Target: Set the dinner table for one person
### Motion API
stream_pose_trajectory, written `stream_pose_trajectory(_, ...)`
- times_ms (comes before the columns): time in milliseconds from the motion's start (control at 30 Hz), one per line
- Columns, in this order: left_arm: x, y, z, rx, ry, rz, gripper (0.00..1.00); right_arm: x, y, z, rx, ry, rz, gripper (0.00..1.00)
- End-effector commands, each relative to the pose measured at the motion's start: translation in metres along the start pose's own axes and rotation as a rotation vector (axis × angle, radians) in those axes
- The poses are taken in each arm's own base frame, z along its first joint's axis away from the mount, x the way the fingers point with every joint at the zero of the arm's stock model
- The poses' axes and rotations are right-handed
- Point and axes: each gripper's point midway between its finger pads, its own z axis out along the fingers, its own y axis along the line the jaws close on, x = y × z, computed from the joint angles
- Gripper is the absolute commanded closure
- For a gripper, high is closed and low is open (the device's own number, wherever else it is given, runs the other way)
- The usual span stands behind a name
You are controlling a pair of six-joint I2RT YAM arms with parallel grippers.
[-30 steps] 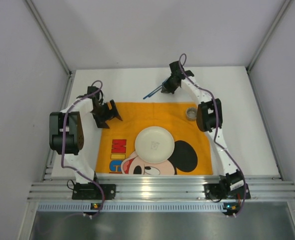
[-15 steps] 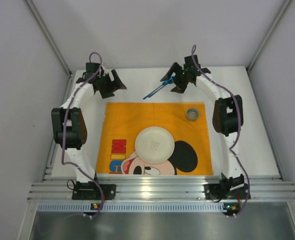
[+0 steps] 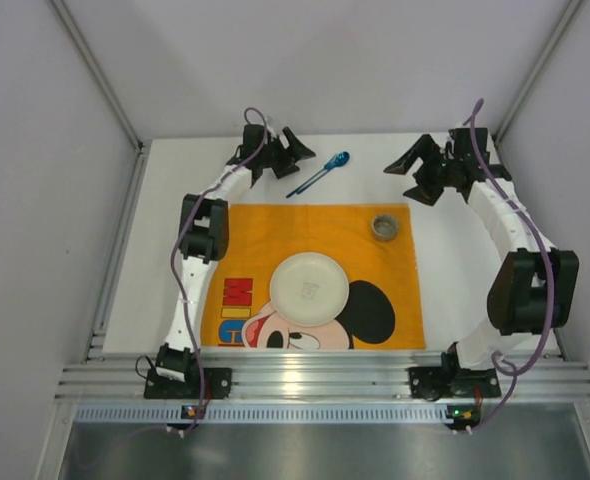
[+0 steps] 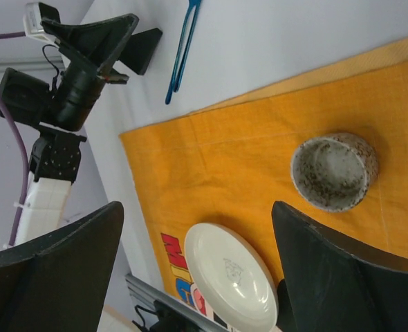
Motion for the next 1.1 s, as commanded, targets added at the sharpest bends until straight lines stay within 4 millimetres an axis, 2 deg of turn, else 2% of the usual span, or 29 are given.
stream_pose_trajectory(0, -0.019, -0.028, 0.0, 0.064, -0.068, -0.013, 0.08, 0.002, 0.019, -0.036, -0.06, -0.041, -0.059, 0.12)
stream_pose_trajectory(133, 0.009, -0.032, 0.009, 0.046, -0.022, 0.008, 0.08, 0.004, 0.01, -0.039, -0.039, -0.031, -0.049, 0.12)
stream_pose_trajectory(167, 0.022, -0.024, 0.011, 0.009, 0.013, -0.017, 0.09, 0.006, 0.008, -0.036, -0.037, -0.022, -0.041, 0.12)
stream_pose_trajectory(200, 0.029, -0.023, 0.013, -0.001, 0.03, -0.026, 0.09, 0.006, 0.007, -0.035, -0.034, -0.019, -0.036, 0.13)
stream_pose_trajectory(367, 0.098, -0.033, 0.021, -0.079, 0.138, -0.019, 0.12, 0.007, 0.001, -0.029, -0.02, -0.006, -0.033, 0.13)
stream_pose_trajectory(400, 0.119, -0.046, 0.026, -0.073, 0.159, -0.007, 0.12, 0.007, 0.0, -0.027, -0.015, -0.008, -0.037, 0.13)
stream_pose_trajectory(467, 0.142, -0.061, 0.03, -0.051, 0.188, 0.0, 0.11, 0.007, -0.004, -0.023, -0.005, 0.0, -0.033, 0.13)
stream_pose_trajectory(500, 0.157, -0.076, 0.034, -0.029, 0.21, -0.002, 0.11, 0.006, -0.005, -0.02, -0.004, 0.004, -0.034, 0.13)
stream_pose_trajectory(533, 0.163, -0.081, 0.038, -0.018, 0.219, -0.003, 0.11, 0.005, -0.005, -0.018, -0.004, 0.006, -0.035, 0.13)
stream_pose_trajectory(633, 0.15, -0.114, 0.042, 0.046, 0.183, 0.001, 0.11, -0.004, -0.003, -0.009, -0.007, 0.001, -0.034, 0.13)
stream_pose_trajectory(700, 0.135, -0.117, 0.041, 0.04, 0.14, 0.008, 0.11, -0.006, -0.008, 0.003, 0.001, 0.019, -0.025, 0.13)
stream_pose_trajectory(733, 0.126, -0.121, 0.039, 0.043, 0.118, 0.013, 0.1, -0.012, -0.003, 0.006, -0.002, 0.008, -0.035, 0.14)
stream_pose_trajectory(767, 0.118, -0.12, 0.036, 0.037, 0.1, 0.011, 0.1, -0.013, -0.011, 0.018, 0.019, 0.025, -0.025, 0.14)
stream_pose_trajectory(833, 0.097, -0.115, 0.03, 0.015, 0.053, -0.004, 0.11, -0.021, -0.015, 0.027, 0.054, 0.014, -0.026, 0.15)
stream_pose_trajectory(867, 0.089, -0.109, 0.026, -0.003, 0.041, -0.014, 0.11, -0.02, -0.027, 0.04, 0.09, 0.029, -0.012, 0.15)
stream_pose_trajectory(900, 0.073, -0.102, 0.02, -0.018, 0.014, -0.026, 0.11, -0.023, -0.031, 0.045, 0.106, 0.026, -0.015, 0.16)
stream_pose_trajectory(933, 0.064, -0.101, 0.012, -0.027, -0.001, -0.031, 0.11, -0.034, -0.034, 0.049, 0.136, -0.007, -0.02, 0.16)
stream_pose_trajectory(967, 0.047, -0.092, 0.003, -0.037, -0.03, -0.04, 0.11, -0.033, -0.05, 0.057, 0.189, 0.01, -0.008, 0.16)
stream_pose_trajectory(1067, 0.02, -0.086, -0.022, -0.056, -0.075, -0.039, 0.11, -0.045, -0.072, 0.065, 0.284, -0.016, 0.005, 0.17)
